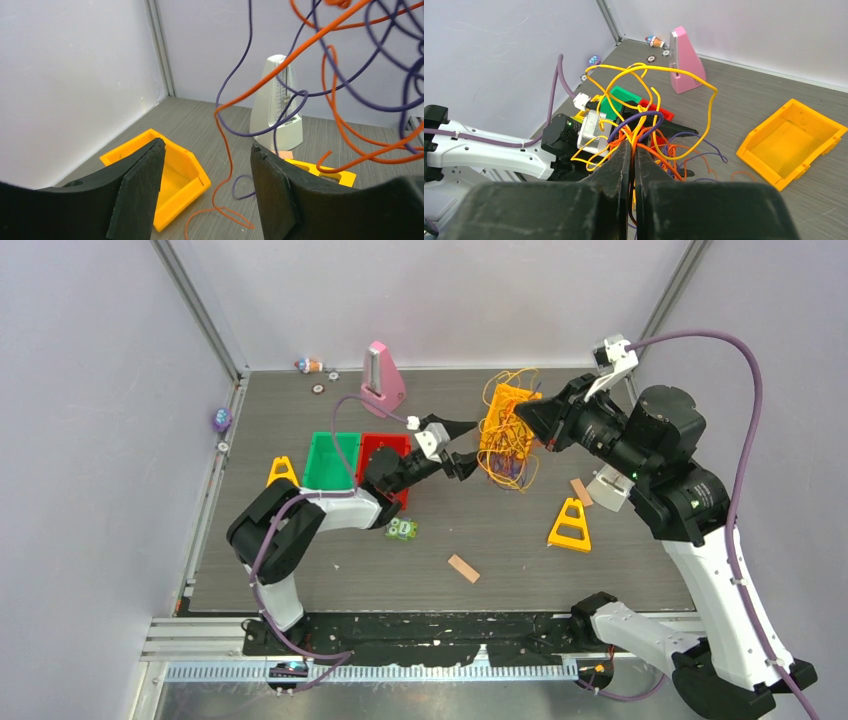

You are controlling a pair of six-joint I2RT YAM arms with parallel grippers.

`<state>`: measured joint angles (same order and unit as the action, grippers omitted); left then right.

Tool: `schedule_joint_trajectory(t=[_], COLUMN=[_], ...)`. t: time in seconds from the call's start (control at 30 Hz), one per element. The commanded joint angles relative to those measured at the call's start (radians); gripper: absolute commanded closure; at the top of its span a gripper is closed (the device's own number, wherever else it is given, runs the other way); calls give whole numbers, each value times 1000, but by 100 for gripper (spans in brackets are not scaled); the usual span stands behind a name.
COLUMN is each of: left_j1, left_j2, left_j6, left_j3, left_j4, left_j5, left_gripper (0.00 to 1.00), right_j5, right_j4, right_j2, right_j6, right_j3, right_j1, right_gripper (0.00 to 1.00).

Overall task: Untangle the cables
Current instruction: Untie the cable.

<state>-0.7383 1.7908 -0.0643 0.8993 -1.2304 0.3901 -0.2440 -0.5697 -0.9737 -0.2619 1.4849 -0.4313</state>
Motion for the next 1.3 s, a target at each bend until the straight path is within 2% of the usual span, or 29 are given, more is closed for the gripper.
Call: schedule_joint_trajectory(t=[0.0, 0.1, 0.27, 0.47, 0.83, 1.27], left_j1=[4, 3, 2, 2, 0, -27], left_j2=[-30, -66, -121, -176, -241, -240], left_j6=[59, 145, 280, 366, 411, 441], left_j3=[-53, -99, -160, -190, -151, -73], left_j4=[-181, -199, -218, -194, -45, 18], left_j5=[-10, -46, -18, -46, 69, 66], left_gripper=[37, 39, 44, 46, 57, 59], right_j5=[-41, -49, -55, -62, -67, -84], right_j4=[19, 18, 18, 19, 19, 31], right_j2=[-9, -11, -12, -15, -17, -22], right_j6=[-14, -14, -16, -16, -24, -32], right_j3=[41, 40, 34, 26, 19, 8], right_j1=[-6, -6, -7, -6, -6, -6], right_gripper=[94, 94, 94, 94, 94, 94])
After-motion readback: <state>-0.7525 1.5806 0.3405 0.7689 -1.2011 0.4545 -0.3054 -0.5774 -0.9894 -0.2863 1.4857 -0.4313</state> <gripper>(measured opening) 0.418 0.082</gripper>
